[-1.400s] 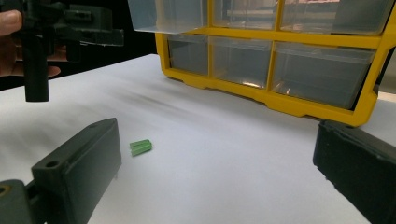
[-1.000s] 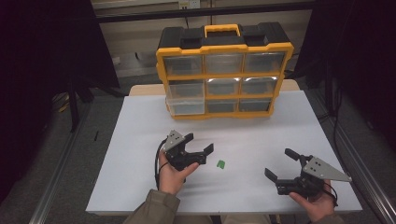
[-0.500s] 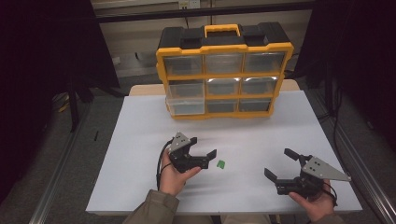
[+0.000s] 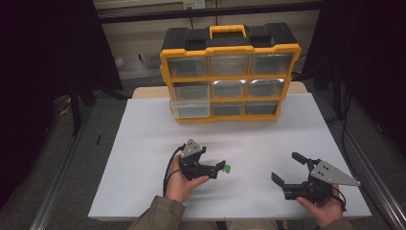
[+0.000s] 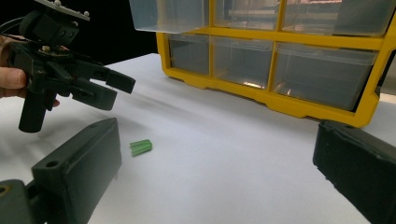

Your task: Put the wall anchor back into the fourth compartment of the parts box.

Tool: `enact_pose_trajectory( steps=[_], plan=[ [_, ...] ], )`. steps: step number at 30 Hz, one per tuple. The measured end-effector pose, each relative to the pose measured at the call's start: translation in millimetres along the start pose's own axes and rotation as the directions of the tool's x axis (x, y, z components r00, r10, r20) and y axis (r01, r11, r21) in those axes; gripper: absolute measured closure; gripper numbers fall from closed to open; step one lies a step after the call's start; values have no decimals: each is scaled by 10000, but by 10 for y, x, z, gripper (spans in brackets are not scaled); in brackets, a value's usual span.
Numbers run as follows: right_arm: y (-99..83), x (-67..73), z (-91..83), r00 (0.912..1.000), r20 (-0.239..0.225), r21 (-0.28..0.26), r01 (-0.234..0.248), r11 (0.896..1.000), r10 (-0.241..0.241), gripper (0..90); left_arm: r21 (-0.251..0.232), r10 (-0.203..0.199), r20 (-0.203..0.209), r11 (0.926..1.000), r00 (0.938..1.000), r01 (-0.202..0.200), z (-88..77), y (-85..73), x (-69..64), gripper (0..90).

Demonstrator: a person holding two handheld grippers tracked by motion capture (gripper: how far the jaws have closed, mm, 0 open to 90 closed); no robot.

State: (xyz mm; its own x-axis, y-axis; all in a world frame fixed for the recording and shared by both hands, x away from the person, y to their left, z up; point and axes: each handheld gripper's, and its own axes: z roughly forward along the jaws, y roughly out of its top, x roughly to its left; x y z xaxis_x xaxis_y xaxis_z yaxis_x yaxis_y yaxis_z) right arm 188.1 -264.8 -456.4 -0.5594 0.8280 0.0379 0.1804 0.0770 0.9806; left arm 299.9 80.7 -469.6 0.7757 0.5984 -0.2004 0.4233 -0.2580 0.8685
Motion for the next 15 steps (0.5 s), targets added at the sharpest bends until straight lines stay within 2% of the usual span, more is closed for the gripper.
enact_pose_trajectory(
  steps=[7, 8, 15],
  plan=[
    [1, 3, 4, 10000, -7, -5, -18, 10000, 18, 11, 402, 185, -230, 9990, 9996, -176, 15, 8, -12, 122],
    [1, 3, 4, 10000, -11, -4, -24, 10000, 24, 11, 488, 309, -215, 9984, 9993, -298, 19, 7, -10, 123],
    [2, 3, 5, 10000, -7, -8, -19, 10000, 19, 11, 958, 492, -227, 9943, 9985, -469, 68, -8, -21, 160]
  ],
)
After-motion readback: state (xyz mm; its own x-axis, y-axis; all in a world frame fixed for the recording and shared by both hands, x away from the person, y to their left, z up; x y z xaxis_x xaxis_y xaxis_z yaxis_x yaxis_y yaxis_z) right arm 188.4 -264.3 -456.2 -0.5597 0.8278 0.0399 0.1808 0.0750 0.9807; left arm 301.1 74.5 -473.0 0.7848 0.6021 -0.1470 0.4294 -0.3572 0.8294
